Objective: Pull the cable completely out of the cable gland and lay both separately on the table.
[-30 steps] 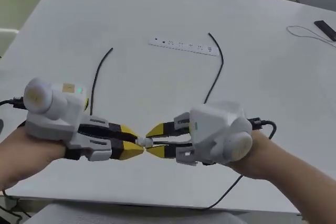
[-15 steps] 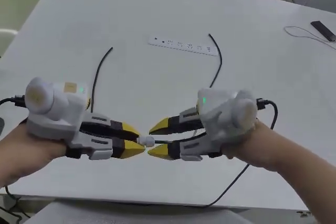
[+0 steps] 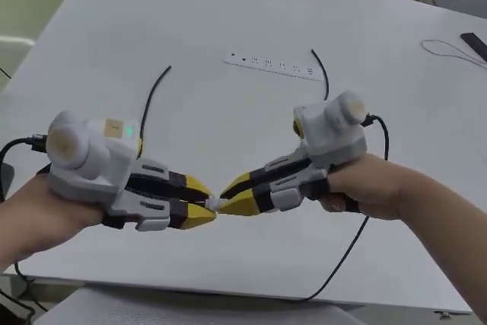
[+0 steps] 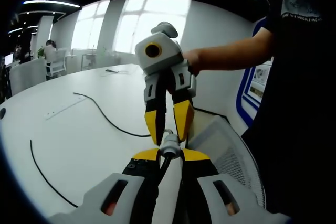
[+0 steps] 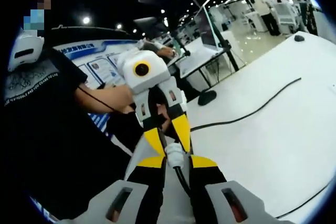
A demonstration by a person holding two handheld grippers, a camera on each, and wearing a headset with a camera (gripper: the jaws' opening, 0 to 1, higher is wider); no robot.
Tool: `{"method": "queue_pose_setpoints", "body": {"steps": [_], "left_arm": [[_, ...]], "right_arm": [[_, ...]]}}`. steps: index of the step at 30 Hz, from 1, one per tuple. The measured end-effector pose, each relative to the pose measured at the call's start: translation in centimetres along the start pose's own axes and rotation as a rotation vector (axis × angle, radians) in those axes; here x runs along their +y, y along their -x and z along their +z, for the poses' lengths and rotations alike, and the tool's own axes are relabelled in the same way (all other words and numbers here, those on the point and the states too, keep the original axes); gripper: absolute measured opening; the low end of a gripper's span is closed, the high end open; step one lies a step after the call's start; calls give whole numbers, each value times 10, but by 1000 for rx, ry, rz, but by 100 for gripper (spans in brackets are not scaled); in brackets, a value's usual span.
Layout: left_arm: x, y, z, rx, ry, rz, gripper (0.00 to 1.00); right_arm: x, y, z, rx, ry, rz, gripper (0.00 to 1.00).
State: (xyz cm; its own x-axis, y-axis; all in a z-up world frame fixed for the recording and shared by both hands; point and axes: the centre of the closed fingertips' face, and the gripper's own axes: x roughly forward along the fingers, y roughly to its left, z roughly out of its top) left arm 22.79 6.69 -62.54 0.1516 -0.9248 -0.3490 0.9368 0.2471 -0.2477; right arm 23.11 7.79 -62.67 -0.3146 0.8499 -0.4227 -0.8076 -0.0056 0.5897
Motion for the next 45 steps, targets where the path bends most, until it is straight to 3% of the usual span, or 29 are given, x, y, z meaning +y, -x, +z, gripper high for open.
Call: {"method": "queue_pose_setpoints", "body": {"steps": [6,10,16,21,26,33,38,45], "left_arm": [[2,0,0,1,6,1,15],[5,0,-1,0,15,5,15],[5,-1,-1,2,34,-3,15],[4,-3,-4,9,63,-12,15],[4,-2,-8,6,120,-16,15],[5,1,-5,-12,171,-14,15],[2,1,-6,-9,197,-20,15],[-1,0,-6,-5,191,-23,15]], "right_arm": [[5,-3,-6,36,0,21,10],[4,-3,-5,32,23,13,8],[6,-3,-6,50,153,-32,8],[4,-4,-10,104,356,-114,8],[2,-7,-12,164,581,-231,8],[3,-8,-9,198,800,-384,8],[4,-9,-12,224,876,-453,8],[4,-8,-12,215,881,-479,8]]}}
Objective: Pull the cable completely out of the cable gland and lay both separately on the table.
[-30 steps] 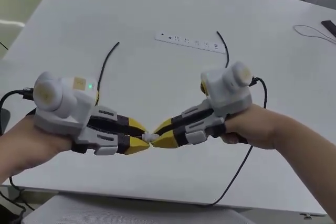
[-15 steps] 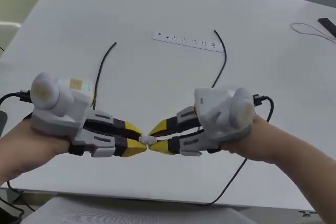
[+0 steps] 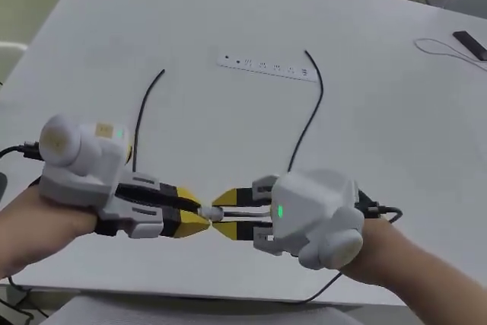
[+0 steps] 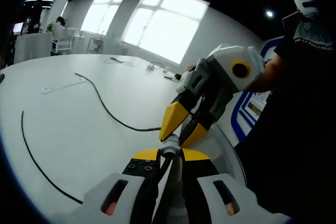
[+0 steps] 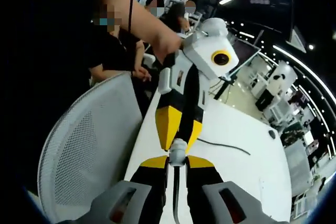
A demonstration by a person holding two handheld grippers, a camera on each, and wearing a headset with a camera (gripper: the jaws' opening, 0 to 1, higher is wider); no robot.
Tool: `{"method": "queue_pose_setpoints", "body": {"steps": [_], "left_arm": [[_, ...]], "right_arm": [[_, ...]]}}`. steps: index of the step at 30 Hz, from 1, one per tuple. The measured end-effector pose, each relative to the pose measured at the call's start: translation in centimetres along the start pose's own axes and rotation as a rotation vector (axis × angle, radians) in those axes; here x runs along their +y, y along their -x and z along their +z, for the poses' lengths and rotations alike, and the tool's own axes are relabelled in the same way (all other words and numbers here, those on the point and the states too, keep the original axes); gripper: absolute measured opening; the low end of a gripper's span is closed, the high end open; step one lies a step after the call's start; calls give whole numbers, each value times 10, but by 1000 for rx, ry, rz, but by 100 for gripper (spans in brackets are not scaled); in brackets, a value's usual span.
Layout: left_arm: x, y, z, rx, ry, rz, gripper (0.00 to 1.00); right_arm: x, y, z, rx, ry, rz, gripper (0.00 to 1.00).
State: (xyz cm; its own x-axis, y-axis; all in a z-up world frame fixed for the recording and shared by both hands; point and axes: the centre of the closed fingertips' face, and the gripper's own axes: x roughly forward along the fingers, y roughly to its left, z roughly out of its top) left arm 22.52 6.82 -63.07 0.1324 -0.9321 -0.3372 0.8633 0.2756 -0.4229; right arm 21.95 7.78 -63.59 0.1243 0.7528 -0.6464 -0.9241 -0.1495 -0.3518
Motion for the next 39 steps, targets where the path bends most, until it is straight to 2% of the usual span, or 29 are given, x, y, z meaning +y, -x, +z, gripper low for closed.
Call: {"method": "queue_pose_setpoints", "body": {"steps": [2,9,12,15,17,19,20,22,24,26,28,29,31,33,35,39], "left_arm": [[-1,0,1,-1,-4,0,15],[-5,0,3,-4,-34,0,15],[-6,0,3,-5,-69,4,15],[-6,0,4,-4,-88,9,15],[-5,0,5,-8,-111,19,15],[-5,0,6,-11,-124,30,15],[-4,1,9,-15,-141,40,15],[-4,2,12,-21,-166,51,15],[-3,4,16,-27,-190,62,15],[-2,5,19,-35,-204,69,15],[-1,7,22,-40,-214,77,15],[0,7,23,-40,-224,80,15],[1,8,25,-42,-229,84,15],[2,8,27,-45,-232,86,15],[2,8,28,-49,-230,89,15],[4,7,28,-45,-229,94,15]], "right_arm": [[-1,1,0,2,-42,-1,8],[-1,4,3,-7,-74,-2,8],[-1,5,4,-13,-100,-7,12],[-4,8,5,-26,-173,-22,15],[-5,10,7,-42,-196,-29,16],[-6,14,7,-75,-271,-40,15],[-9,18,7,-96,-332,-61,15],[-15,24,4,-111,-394,-110,16],[-21,29,-4,-90,-458,-164,17],[-22,31,-4,-109,-512,-191,20],[-25,33,-10,-67,-480,-241,18],[-28,34,-12,-36,-438,-274,15],[-28,32,-10,-22,-406,-294,13],[-28,30,-11,16,-354,-318,14],[-27,26,-12,50,-313,-326,11],[-25,20,-5,41,-301,-334,9]]}}
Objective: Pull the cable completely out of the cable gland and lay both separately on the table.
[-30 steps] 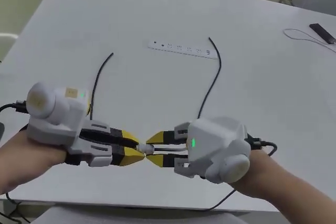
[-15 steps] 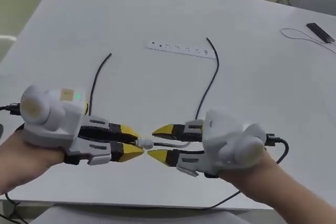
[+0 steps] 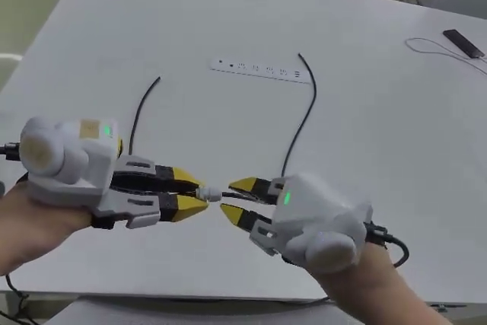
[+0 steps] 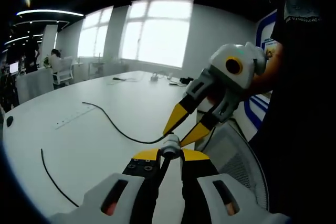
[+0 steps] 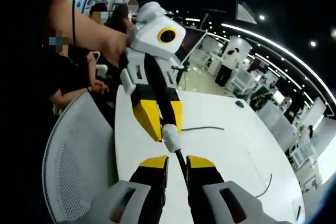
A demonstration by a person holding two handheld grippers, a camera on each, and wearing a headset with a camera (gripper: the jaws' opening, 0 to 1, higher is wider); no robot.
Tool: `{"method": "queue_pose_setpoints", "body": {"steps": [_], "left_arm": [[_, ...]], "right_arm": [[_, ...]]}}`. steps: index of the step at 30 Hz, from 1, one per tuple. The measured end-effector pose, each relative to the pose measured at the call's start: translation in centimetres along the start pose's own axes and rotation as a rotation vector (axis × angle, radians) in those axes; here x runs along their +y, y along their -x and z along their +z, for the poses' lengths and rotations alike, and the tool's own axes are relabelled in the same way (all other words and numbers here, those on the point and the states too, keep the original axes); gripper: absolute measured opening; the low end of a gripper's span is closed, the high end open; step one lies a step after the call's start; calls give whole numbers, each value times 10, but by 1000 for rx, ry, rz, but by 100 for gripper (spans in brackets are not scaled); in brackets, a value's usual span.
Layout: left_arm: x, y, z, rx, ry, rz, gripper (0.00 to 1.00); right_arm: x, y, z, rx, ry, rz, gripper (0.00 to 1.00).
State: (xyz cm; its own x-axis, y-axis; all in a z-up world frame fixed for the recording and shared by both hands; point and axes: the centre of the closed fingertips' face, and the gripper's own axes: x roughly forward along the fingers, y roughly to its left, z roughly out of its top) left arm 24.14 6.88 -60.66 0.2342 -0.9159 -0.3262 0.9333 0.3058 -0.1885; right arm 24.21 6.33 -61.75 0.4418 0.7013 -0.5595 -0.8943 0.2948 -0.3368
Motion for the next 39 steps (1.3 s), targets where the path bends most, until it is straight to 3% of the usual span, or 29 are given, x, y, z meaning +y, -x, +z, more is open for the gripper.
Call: {"method": "queue_pose_setpoints", "body": {"steps": [5,14,39], "left_arm": [[1,0,-5,14,5,0,15],[0,1,-8,17,32,-9,15],[2,0,-8,15,33,14,14]], "right_arm": [[1,-3,0,3,18,-29,5],[1,-3,-1,11,29,-20,1],[-5,-3,-10,12,-86,-21,0]]}}
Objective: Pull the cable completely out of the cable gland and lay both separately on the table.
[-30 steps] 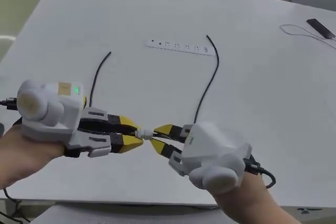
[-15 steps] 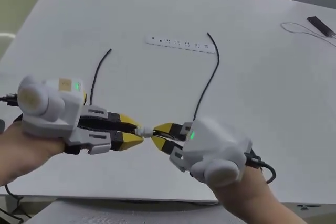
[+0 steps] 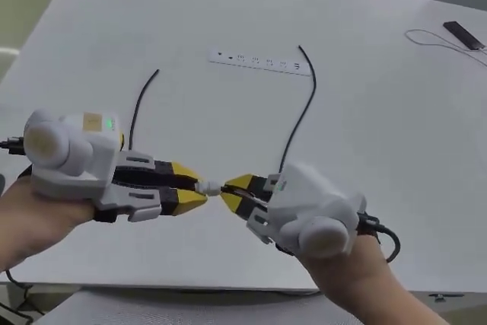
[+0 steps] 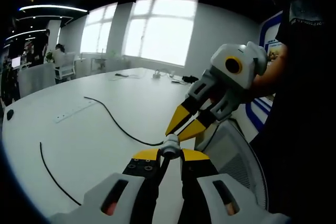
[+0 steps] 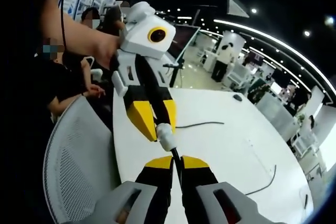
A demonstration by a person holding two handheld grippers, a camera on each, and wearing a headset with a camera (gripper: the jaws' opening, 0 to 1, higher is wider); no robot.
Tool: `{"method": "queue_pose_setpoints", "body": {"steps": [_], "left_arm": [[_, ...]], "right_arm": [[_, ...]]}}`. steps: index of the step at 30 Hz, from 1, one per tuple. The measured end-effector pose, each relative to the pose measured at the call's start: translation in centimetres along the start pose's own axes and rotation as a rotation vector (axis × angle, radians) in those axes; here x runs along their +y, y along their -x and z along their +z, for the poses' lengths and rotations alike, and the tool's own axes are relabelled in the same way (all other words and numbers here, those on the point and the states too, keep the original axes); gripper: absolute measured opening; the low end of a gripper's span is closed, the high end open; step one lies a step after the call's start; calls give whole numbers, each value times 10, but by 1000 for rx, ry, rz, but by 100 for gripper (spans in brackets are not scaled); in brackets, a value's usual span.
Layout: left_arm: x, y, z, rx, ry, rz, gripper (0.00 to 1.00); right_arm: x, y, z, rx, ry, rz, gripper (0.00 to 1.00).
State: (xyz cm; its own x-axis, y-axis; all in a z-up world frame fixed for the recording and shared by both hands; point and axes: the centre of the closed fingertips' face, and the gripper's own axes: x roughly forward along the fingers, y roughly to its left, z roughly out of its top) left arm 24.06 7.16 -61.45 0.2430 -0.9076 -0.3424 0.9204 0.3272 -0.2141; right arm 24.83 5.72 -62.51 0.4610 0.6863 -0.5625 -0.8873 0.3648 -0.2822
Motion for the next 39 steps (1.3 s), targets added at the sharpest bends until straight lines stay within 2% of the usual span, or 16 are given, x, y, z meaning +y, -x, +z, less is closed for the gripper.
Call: {"method": "queue_pose_setpoints", "body": {"steps": [2,7,15,23,28,32,36,38,39], "left_arm": [[0,-1,1,-2,4,2,14],[-1,-4,1,-2,0,7,14],[0,-3,9,-29,14,13,14],[-1,-6,12,-39,28,19,14],[-2,-8,11,-43,38,23,14],[-4,-10,10,-41,42,17,14],[-6,-13,8,-34,46,13,14],[-7,-15,7,-31,49,10,14],[-7,-15,7,-31,47,10,14]], "right_arm": [[-2,1,-1,-4,-37,0,0],[-4,2,-5,3,-69,-1,0],[-19,9,-24,30,-142,-43,0],[-30,13,-46,61,-259,-83,0],[-38,13,-67,96,-382,-115,0],[-43,13,-81,127,-439,-142,0],[-43,13,-96,164,-507,-157,0],[-42,12,-97,155,-543,-152,0],[-41,12,-97,158,-539,-151,0]]}}
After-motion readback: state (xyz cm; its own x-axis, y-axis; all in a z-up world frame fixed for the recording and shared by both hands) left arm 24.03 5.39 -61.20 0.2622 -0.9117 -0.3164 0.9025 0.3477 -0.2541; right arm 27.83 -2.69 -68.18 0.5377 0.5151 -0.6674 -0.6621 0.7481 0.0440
